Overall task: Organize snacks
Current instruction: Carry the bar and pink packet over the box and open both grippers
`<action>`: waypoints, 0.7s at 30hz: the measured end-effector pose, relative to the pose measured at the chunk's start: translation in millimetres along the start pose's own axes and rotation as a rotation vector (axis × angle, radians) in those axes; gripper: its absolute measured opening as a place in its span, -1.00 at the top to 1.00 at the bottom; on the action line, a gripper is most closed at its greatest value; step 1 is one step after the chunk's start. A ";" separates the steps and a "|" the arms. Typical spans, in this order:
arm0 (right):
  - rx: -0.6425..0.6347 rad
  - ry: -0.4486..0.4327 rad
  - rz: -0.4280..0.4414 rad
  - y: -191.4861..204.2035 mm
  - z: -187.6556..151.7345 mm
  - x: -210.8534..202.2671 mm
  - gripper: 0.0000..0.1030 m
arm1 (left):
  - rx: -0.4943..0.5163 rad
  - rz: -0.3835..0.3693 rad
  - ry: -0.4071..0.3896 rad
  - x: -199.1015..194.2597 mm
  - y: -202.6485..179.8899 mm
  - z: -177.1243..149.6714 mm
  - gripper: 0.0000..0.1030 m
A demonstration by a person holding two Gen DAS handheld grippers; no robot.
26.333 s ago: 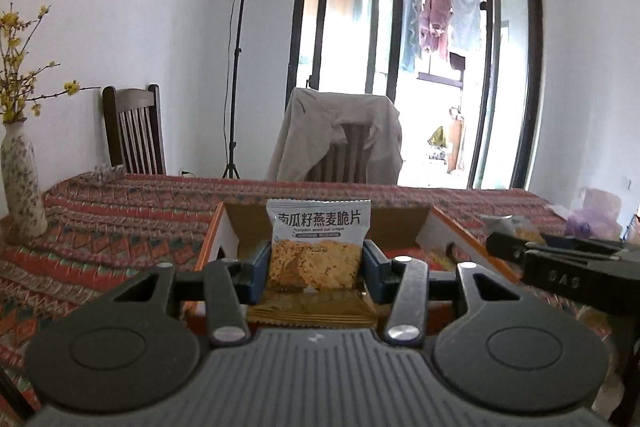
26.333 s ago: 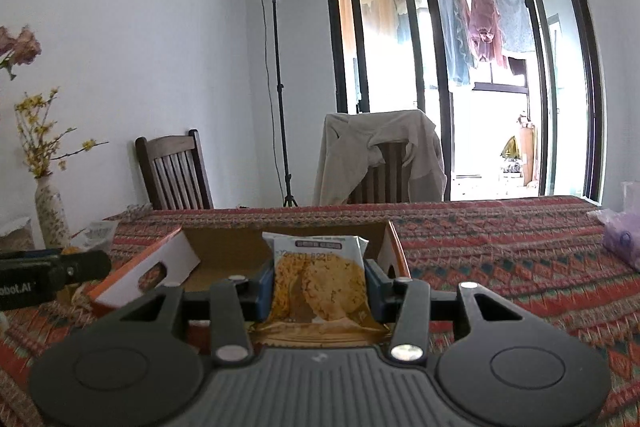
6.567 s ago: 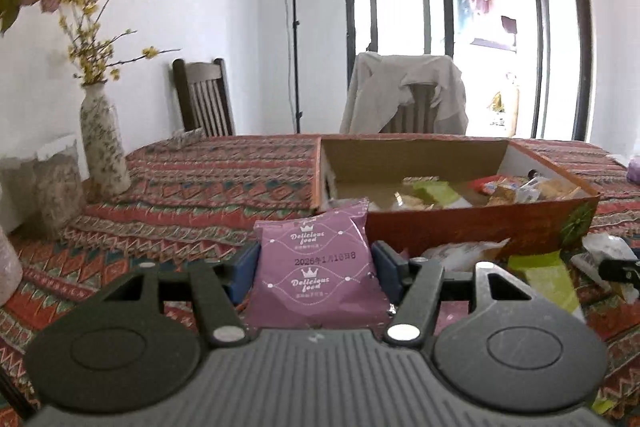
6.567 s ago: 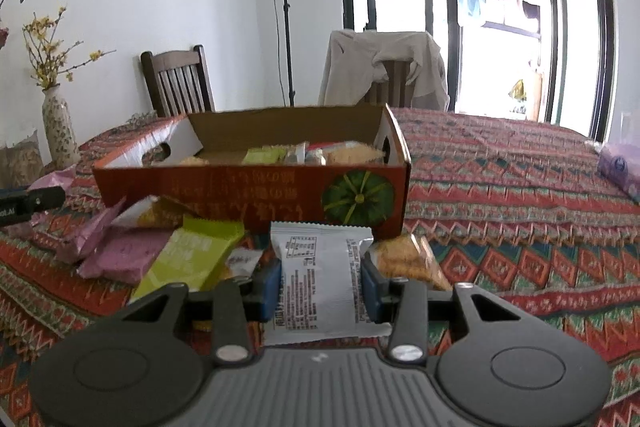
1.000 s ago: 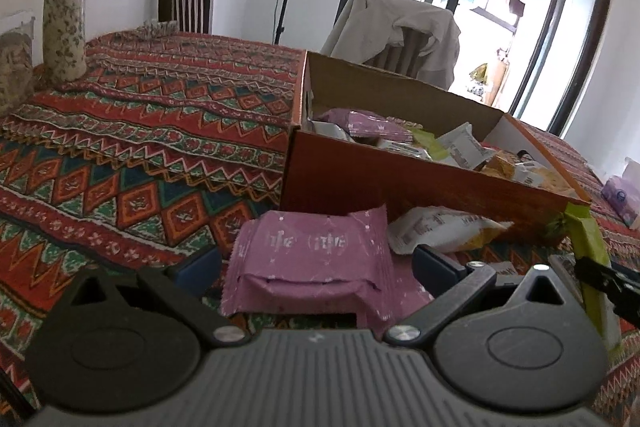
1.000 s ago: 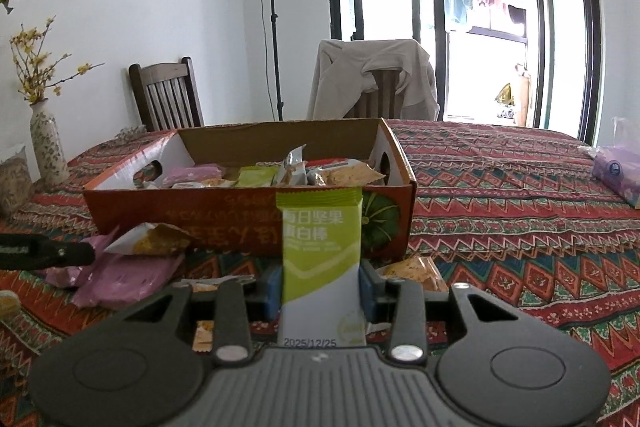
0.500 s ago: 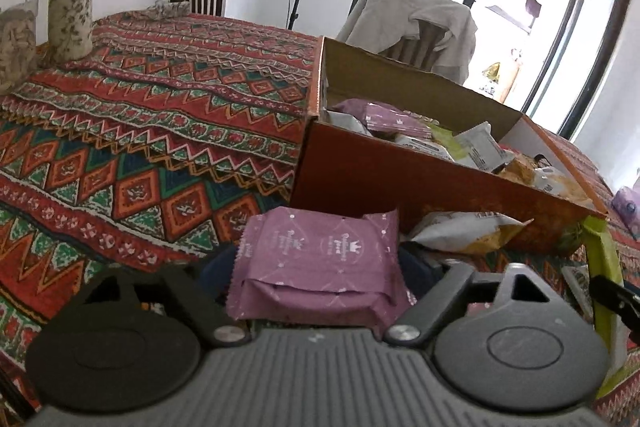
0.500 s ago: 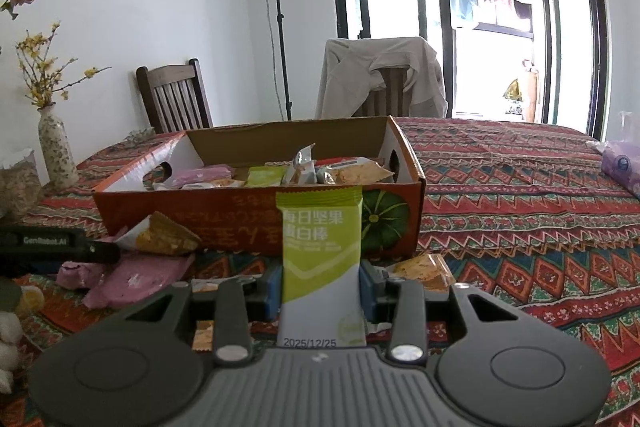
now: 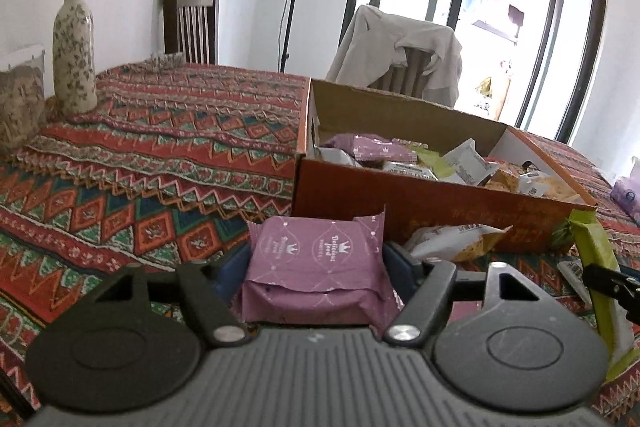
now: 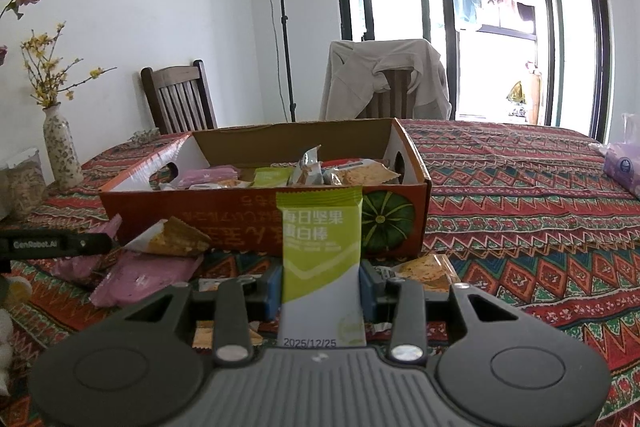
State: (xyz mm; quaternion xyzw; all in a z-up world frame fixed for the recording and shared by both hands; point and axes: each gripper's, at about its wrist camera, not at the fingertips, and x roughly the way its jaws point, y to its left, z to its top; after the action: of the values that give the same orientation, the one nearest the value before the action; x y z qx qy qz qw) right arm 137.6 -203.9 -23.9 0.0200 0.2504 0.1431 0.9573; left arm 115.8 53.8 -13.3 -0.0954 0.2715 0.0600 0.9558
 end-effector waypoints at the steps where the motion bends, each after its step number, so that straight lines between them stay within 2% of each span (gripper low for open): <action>1: 0.000 -0.001 0.000 0.0 0.1 0.0 0.27 | 0.004 0.003 -0.006 -2.0 -0.5 0.0 -0.42; 13: -0.014 -0.037 0.008 4.9 9.2 -7.6 0.27 | 0.067 0.010 -0.113 -26.3 -10.7 11.9 -0.42; 21: -0.026 -0.111 0.004 8.2 34.9 -4.8 0.27 | 0.100 -0.015 -0.176 -28.5 -25.1 28.9 -0.42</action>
State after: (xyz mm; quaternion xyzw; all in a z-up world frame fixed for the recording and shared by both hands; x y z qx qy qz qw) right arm 148.3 -196.3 9.7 0.0160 0.1947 0.1469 0.9697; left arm 110.6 33.8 29.7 -0.0441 0.1884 0.0476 0.9799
